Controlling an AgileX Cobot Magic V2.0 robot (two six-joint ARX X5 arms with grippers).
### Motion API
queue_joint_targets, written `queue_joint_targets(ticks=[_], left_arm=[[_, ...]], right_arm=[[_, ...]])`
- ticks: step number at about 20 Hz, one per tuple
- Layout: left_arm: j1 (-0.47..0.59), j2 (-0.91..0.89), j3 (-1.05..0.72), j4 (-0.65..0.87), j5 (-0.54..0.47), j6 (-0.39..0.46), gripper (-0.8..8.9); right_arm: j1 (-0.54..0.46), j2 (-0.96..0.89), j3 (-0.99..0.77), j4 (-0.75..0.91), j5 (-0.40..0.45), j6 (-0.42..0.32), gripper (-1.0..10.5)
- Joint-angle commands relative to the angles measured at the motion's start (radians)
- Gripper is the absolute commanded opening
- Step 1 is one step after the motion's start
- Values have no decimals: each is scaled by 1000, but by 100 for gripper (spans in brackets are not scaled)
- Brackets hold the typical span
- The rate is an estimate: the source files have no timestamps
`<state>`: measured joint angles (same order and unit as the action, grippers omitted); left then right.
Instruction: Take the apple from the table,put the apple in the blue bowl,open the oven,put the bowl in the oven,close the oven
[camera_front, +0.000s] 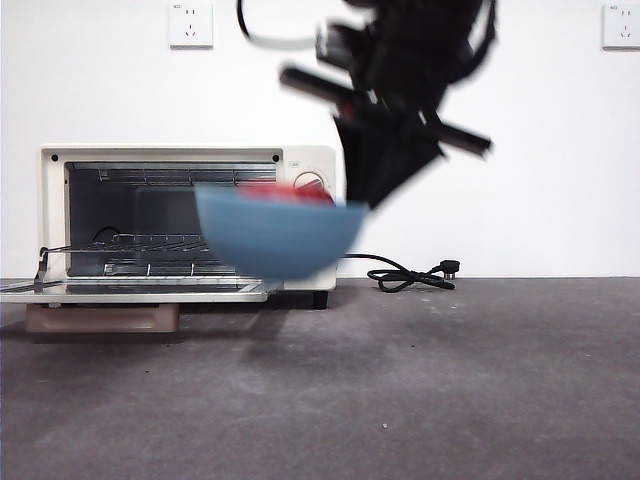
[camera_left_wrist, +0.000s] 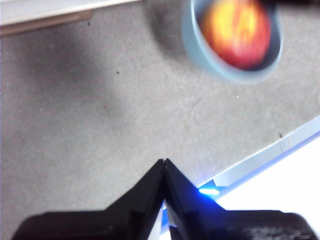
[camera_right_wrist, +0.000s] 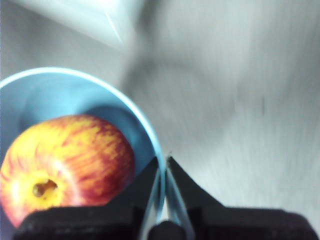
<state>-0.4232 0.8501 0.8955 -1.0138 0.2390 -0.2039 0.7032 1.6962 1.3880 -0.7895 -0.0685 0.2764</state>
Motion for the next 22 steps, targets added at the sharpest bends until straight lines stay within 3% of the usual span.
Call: queue_joint_targets(ticks=[1,7,12,15,22], left_arm=[[-3,-10,-4,-12,0,-13,-5],[-4,-49,-4,-21,0,-33,-5],[-4,-93,-4,-72,-1,-32,-5],[-4,-118,-4,-90,-3,-32,-5],[-4,-154,-4,-129,-4,-28,-5]], right_arm=[[4,55,133,-31,2,13,-13],[4,393,695,-248,1,23,-12],[2,663,1089,-319,-29,140,-12],[2,757,1182,-307,-29,209,-12],[-19,789,1183,-194,-22,356,-12]])
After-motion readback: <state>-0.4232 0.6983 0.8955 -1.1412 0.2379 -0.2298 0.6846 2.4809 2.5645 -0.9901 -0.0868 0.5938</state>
